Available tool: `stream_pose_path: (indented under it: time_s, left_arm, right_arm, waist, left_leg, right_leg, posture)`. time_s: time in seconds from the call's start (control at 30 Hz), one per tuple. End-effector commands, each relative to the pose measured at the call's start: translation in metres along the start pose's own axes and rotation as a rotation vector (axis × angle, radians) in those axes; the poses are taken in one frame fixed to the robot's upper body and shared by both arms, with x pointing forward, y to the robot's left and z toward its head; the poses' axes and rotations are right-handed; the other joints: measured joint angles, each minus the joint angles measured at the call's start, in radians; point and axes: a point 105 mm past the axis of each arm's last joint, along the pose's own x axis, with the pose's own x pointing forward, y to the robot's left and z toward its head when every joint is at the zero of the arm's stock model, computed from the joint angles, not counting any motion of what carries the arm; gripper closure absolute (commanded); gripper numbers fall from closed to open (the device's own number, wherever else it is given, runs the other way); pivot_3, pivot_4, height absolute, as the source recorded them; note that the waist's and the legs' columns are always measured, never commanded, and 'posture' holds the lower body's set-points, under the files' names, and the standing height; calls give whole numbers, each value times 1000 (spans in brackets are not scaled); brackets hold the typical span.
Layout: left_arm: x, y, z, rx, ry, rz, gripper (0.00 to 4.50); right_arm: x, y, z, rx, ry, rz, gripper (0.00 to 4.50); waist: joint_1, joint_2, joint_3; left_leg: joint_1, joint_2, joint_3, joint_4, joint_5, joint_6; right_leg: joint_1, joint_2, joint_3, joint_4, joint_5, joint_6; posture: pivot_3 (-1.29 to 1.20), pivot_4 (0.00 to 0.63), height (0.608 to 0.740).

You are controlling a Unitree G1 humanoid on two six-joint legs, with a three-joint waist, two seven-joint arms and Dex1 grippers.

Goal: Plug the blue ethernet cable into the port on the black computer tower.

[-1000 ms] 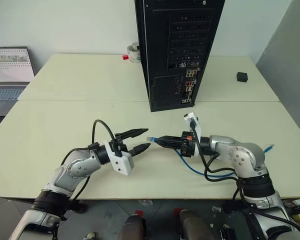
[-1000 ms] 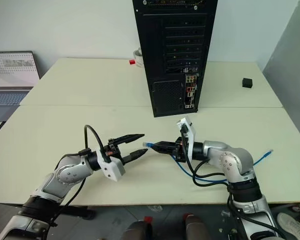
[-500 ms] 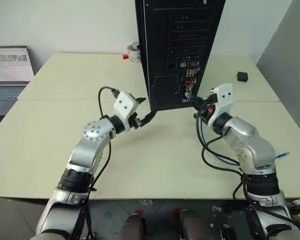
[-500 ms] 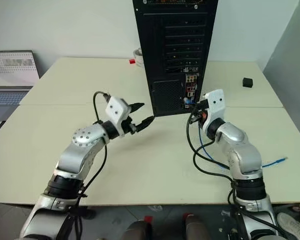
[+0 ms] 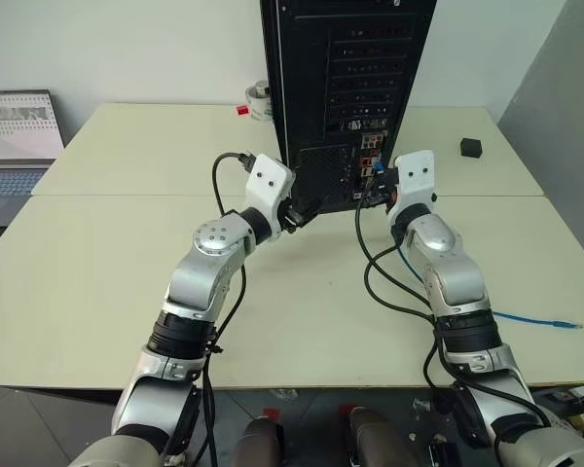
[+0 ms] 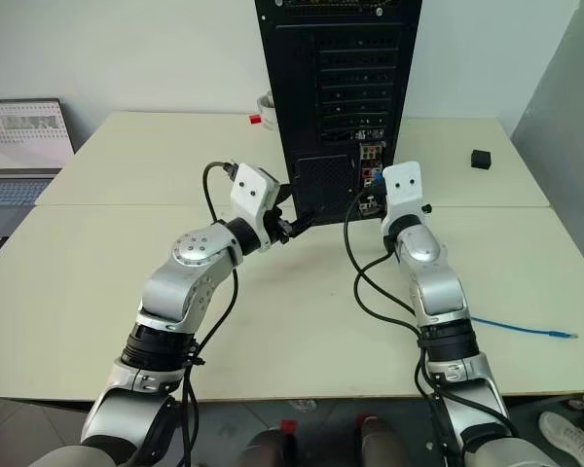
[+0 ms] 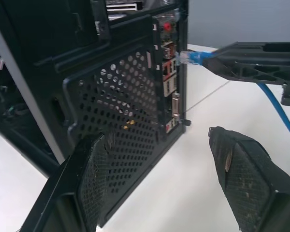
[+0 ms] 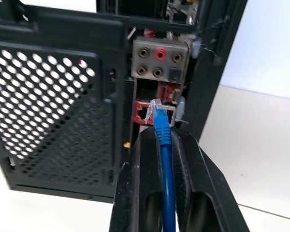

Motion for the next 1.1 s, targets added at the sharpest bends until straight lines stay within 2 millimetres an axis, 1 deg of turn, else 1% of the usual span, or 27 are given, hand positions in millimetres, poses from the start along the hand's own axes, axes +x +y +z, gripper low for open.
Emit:
stream_pose_path:
  time_s: [0.03, 0.27, 0.57, 0.77, 1.1]
  left_arm:
    - [-5, 0, 12, 50, -56, 42, 1108]
    - [-9, 1, 14, 68, -80, 69, 1108]
    - [-11, 3, 8, 67, -63, 78, 1108]
    - [-11, 4, 8, 68, -59, 81, 1108]
    - [-11, 4, 7, 72, -56, 78, 1108]
  right_arm:
    - [5, 1, 18, 2, -59, 6, 4497]
    - [10, 8, 18, 35, -54, 30, 4497]
    - [18, 9, 18, 71, -48, 33, 4498]
    - [21, 3, 17, 85, -41, 6, 4498]
    - [19, -4, 18, 131, -34, -33, 4498]
  waist:
    - [-1, 0, 0]
    - [0, 0, 0]
    - [1, 0, 0]
    - [0, 0, 0]
    - [0, 0, 0]
  left_leg:
    - [0, 0, 0, 0, 0, 0]
    - [0, 0, 0, 0, 0, 0]
    - [-1, 0, 0, 0, 0, 0]
    - [-1, 0, 0, 0, 0, 0]
    - [0, 0, 0, 0, 0, 0]
  right_leg:
    - [0, 0, 0, 0, 0, 0]
    - [-1, 0, 1, 1, 0, 0]
    - [-1, 0, 0, 1, 0, 0]
    - [-1, 0, 1, 1, 0, 0]
    - [-1, 0, 1, 1, 0, 0]
  posture:
    - [0, 150, 740]
    - [0, 150, 740]
    - [0, 150, 740]
    - [0, 150, 740]
    - [0, 150, 740]
